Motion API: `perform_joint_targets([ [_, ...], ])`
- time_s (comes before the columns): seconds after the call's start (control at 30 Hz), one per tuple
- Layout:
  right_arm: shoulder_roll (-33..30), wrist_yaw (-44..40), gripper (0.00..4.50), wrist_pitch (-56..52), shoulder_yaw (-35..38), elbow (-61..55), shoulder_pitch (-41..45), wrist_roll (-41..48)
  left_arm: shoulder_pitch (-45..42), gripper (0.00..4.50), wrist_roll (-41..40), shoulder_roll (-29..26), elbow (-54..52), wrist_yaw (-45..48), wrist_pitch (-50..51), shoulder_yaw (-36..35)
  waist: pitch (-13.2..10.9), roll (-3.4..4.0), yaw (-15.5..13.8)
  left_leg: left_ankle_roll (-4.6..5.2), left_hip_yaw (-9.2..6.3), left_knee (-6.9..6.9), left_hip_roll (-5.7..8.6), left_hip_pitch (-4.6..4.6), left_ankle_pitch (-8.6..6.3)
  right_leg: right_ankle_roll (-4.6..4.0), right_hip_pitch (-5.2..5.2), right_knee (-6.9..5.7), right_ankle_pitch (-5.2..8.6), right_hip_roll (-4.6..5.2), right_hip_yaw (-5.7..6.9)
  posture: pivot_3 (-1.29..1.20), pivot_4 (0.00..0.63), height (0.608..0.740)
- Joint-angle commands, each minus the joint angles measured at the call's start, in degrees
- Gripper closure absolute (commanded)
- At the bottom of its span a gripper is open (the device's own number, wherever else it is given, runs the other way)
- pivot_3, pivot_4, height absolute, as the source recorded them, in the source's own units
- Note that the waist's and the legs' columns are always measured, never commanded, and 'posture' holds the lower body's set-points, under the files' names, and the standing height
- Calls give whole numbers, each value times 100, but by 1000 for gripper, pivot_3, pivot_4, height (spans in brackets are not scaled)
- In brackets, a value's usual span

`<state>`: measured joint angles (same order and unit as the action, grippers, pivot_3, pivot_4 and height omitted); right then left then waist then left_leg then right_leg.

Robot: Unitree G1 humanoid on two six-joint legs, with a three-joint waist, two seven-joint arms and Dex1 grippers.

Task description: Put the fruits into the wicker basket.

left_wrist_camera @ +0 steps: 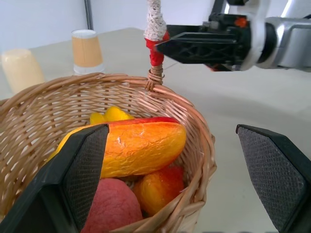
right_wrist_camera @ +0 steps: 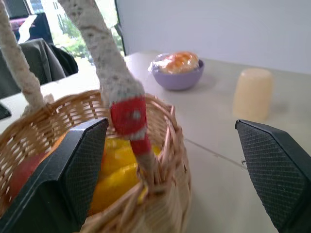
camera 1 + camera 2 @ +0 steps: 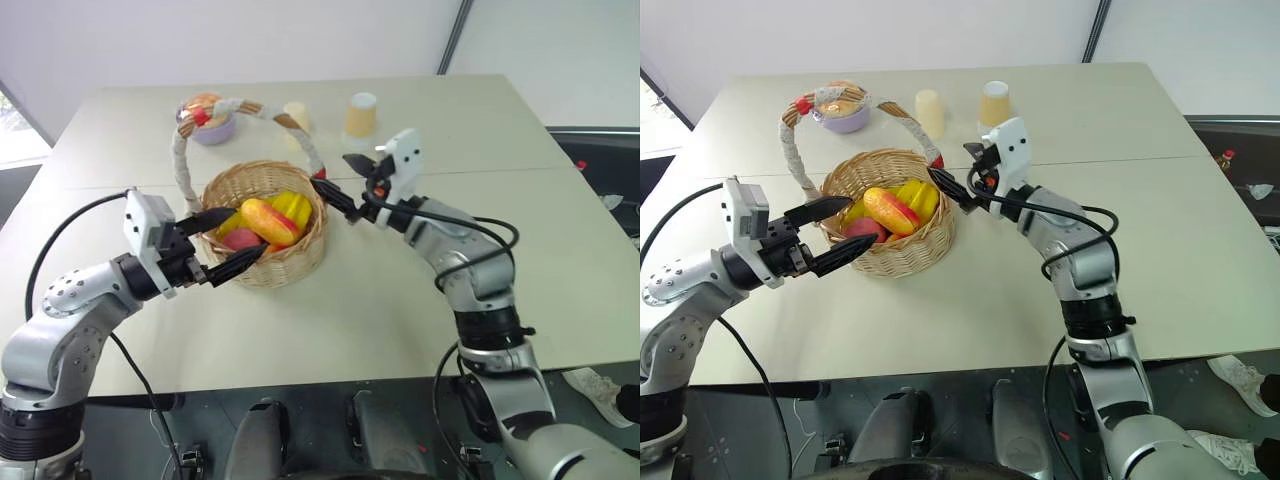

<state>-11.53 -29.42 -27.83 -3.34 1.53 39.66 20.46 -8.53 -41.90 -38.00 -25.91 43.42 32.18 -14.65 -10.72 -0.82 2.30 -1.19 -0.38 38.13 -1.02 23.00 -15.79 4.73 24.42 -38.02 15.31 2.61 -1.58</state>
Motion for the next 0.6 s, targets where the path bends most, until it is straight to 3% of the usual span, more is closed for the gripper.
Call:
perform_joint_targets([
  [0.03, 58, -123, 379, 373, 31, 200, 139, -67, 5, 0, -64, 37, -268, -101, -59, -49, 0, 0, -9, 0, -1, 0, 1, 2, 0, 0, 0, 0, 0, 4, 1, 0, 150, 740],
  [0.1, 87, -173, 1015, 407, 99, 269, 159, 0, 95, 0, -56, 71, -329, -136, -89, -54, 0, 0, -7, 0, -1, 0, 5, 4, 0, 1, 0, 3, 0, 10, 1, 0, 150, 740],
  [0.27, 58, -303, 3645, 410, 163, 200, 110, 88, 149, 0, -14, 139, -371, -220, -127, -23, 0, 0, 0, 0, -4, 0, 5, 3, 0, 1, 2, 2, -1, 3, 5, 0, 150, 740],
  [0.33, 50, -323, 4452, 450, 174, 120, 63, 87, 150, 0, -9, 157, -372, -242, -146, -19, 0, 0, 3, 0, -5, 0, 4, 2, 0, 1, 2, 0, 0, -1, 5, 0, 150, 740],
  [0.43, -77, -106, 4452, 616, 348, -135, -59, -38, 195, 0, 10, 198, -369, -233, -191, 13, 0, 1, 4, 0, -4, 0, 4, 2, 0, 1, 2, 0, 0, -1, 5, 0, 150, 740],
  [0.6, -737, 593, 4452, 746, 1338, -250, -190, -166, 156, 0, 37, 263, -316, -166, -210, 177, -1, 1, -98, 0, -6, 1, 7, 12, 0, 1, 5, 3, 0, 11, 6, 0, 150, 740],
])
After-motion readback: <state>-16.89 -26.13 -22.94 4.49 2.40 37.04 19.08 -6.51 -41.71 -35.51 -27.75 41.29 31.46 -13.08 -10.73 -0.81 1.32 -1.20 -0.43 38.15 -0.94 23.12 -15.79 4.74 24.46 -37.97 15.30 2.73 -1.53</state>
